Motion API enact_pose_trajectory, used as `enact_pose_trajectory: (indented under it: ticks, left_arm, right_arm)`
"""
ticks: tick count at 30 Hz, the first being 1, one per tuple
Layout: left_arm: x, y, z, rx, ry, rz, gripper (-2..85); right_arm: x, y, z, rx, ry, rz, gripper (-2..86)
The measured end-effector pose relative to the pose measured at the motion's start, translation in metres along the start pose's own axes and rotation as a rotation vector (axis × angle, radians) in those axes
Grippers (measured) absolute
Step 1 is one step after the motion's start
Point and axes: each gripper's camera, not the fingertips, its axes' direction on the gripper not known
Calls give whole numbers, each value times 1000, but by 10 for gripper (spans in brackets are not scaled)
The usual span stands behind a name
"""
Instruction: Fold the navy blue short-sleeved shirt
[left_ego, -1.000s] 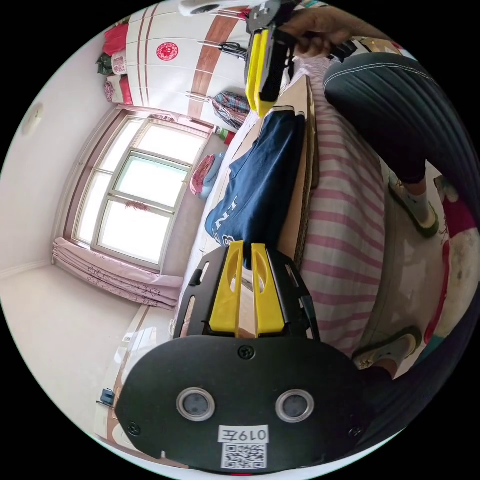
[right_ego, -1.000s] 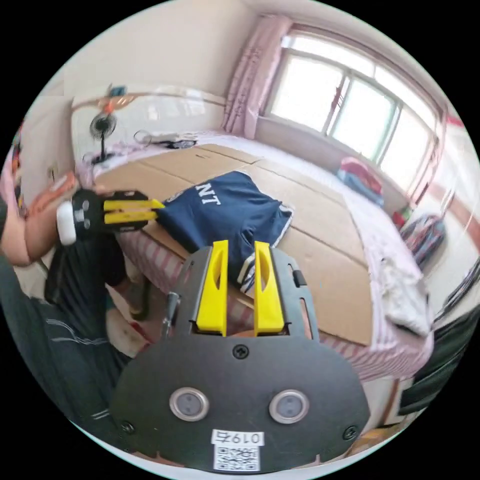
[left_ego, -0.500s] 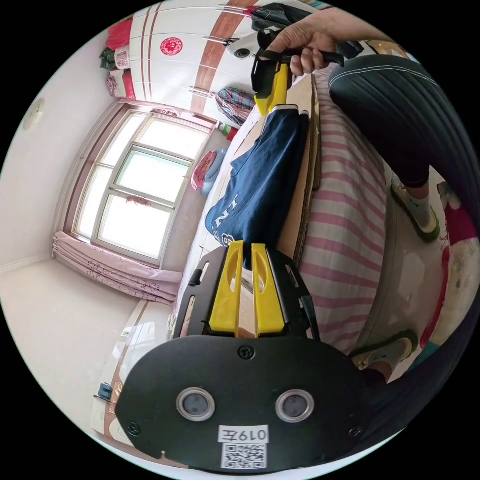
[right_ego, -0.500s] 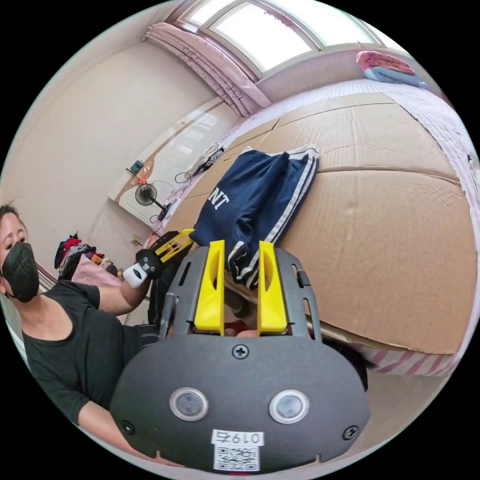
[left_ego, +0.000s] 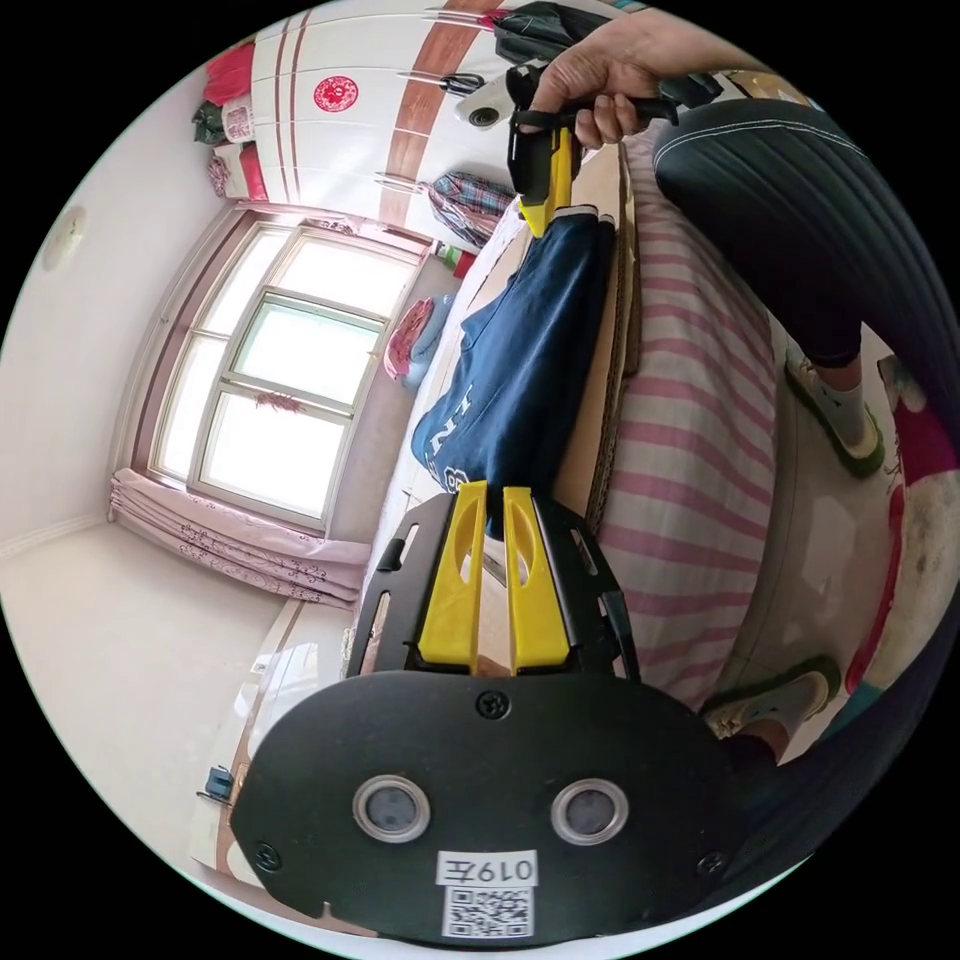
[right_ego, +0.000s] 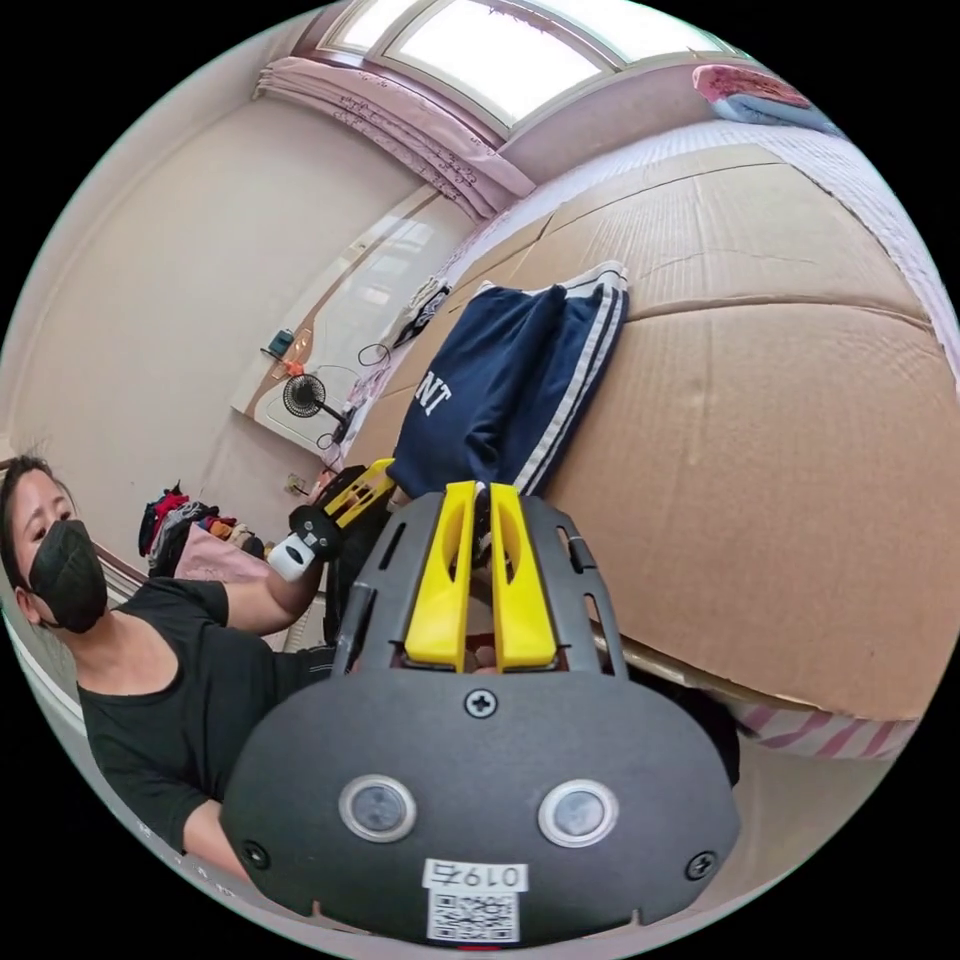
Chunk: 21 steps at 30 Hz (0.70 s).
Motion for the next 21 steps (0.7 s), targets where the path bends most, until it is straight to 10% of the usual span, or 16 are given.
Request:
enact_pose_trajectory:
  ticks: [21]
  left_arm:
    - [17, -11, -12, -19, -39, 74, 4]
  right_arm:
    - [-195, -24, 96, 85, -75, 0, 95]
